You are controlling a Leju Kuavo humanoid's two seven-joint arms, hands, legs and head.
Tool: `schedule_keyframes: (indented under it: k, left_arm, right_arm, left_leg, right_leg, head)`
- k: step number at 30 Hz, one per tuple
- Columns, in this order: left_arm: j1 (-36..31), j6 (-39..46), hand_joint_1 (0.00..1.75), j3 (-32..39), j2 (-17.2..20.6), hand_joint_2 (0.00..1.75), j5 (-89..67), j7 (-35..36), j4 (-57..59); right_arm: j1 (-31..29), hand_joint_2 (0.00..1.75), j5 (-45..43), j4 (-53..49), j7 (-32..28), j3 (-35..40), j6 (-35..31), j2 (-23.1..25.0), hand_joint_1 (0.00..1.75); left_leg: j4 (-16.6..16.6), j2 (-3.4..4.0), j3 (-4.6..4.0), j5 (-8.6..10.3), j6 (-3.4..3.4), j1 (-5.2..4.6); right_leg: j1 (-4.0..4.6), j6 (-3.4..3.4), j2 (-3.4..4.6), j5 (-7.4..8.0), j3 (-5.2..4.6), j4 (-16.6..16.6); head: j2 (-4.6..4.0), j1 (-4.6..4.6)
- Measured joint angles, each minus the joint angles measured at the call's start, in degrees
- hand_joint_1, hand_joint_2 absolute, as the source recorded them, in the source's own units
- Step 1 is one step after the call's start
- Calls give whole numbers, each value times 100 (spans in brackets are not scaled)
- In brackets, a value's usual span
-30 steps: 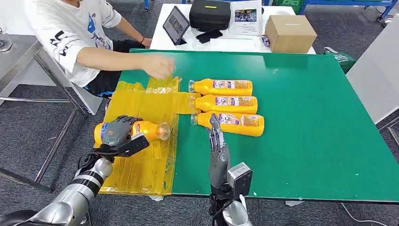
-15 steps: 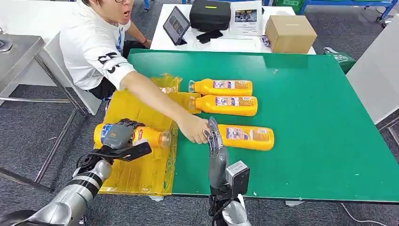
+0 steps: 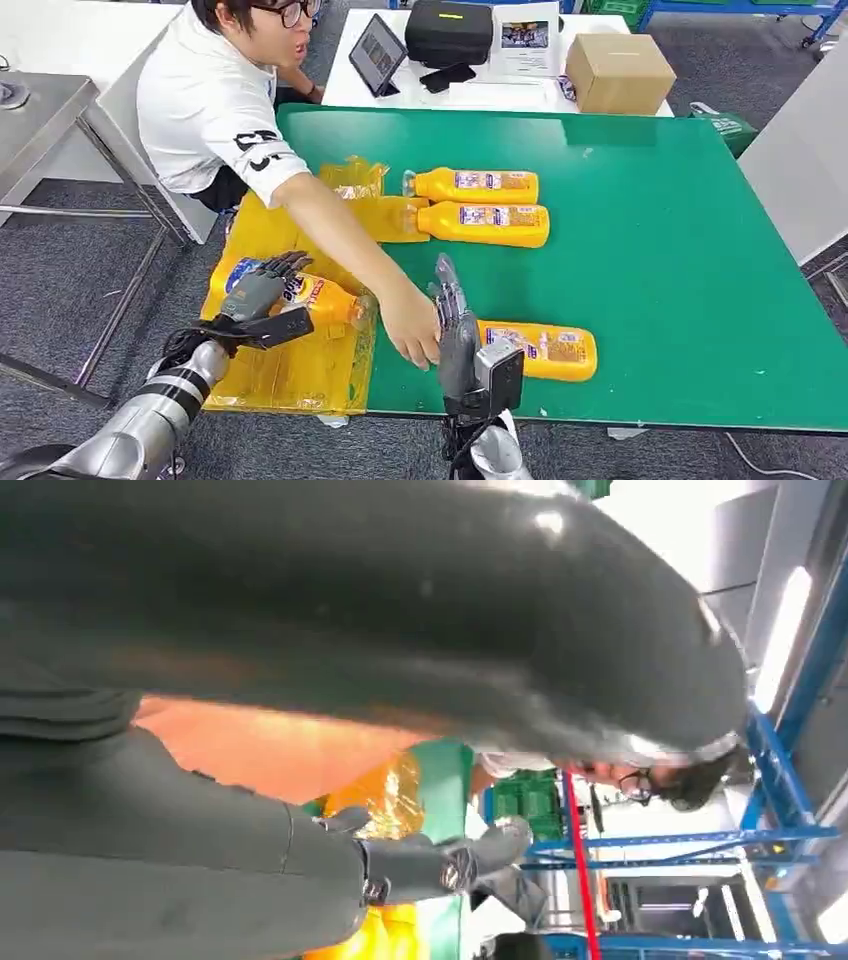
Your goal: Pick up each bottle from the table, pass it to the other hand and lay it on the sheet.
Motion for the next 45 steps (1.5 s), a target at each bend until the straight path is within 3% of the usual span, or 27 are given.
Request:
schedule_keyframes:
  k: [13, 14, 19, 23, 34, 38, 39, 42, 43, 45]
  left_arm:
    - [129, -164, 0, -4, 63, 175, 299, -18, -112]
    - [138, -184, 0, -4, 72, 0, 356, -37, -122]
    - [435, -1042, 0, 298, 63, 0, 1855, -551, -493]
    - [826, -1650, 0, 713, -22, 0, 2665, -555, -1126]
    - [1168, -1783, 0, 1014, -81, 0, 3174, -258, -1827]
    - [1239, -1339, 0, 1071, -175, 0, 3360, -387, -1924]
    - [1264, -1059, 0, 1124, -243, 175, 3465, -475, -1972]
    - [1327, -15, 0, 1431, -563, 175, 3872, -745, -2264]
    - [1324, 302, 0, 1538, -671, 175, 3971, -813, -2375]
    - [1321, 757, 0, 1679, -826, 175, 4037, -947, -2569]
  right_arm:
    - [-29, 0, -103, 190, 101, -125, -74, 39, 0]
    - [-29, 0, -105, 201, 105, -136, -96, 46, 0]
    - [-42, 0, -111, 264, 111, -162, -103, 52, 0]
    - [-53, 0, -107, 317, 111, -159, -101, 57, 0]
    - [-68, 0, -114, 413, 151, -188, -103, 68, 0]
    - [-77, 0, -81, 455, 173, -188, -138, 70, 0]
    - [-80, 0, -66, 466, 186, -188, -149, 72, 0]
    - [-86, 0, 152, 487, 229, -166, -286, 72, 0]
    - [-92, 175, 272, 489, 234, -144, -361, 63, 0]
    - [-108, 175, 667, 487, 254, -94, -599, 35, 0]
  left_leg:
    - [0, 1, 6, 0, -1, 1]
    - [0, 1, 5, 0, -1, 1]
    - [-1, 7, 8, 0, -1, 1]
    - [0, 1, -2, 0, 0, 1]
    - [0, 5, -12, 0, -1, 4]
    - [0, 5, -22, 1, -1, 5]
    - [1, 5, -28, 1, -1, 5]
    - [2, 2, -48, 3, -1, 5]
    - [2, 1, -49, 3, -1, 5]
    - [3, 2, -50, 2, -1, 4]
  right_leg:
    - [1, -1, 0, 0, 5, 0]
    - [1, -1, 0, 0, 5, 0]
    - [1, -1, 1, 0, 2, 0]
    - [1, -1, 0, -1, -5, 0]
    - [4, -1, 1, 0, -17, 0]
    - [5, -1, 1, 0, -28, 0]
    - [5, -1, 1, 1, -35, 0]
    - [5, 0, 0, 2, -51, 0]
    - [5, 0, -1, 2, -51, 0]
    - [4, 0, 0, 2, -53, -1]
  head:
    - [0, 0]
    - [0, 2]
    - [0, 2]
    - [0, 2]
    - [0, 2]
    - [0, 4]
    - [0, 2]
    - [0, 2]
    - [0, 4]
    - [0, 2]
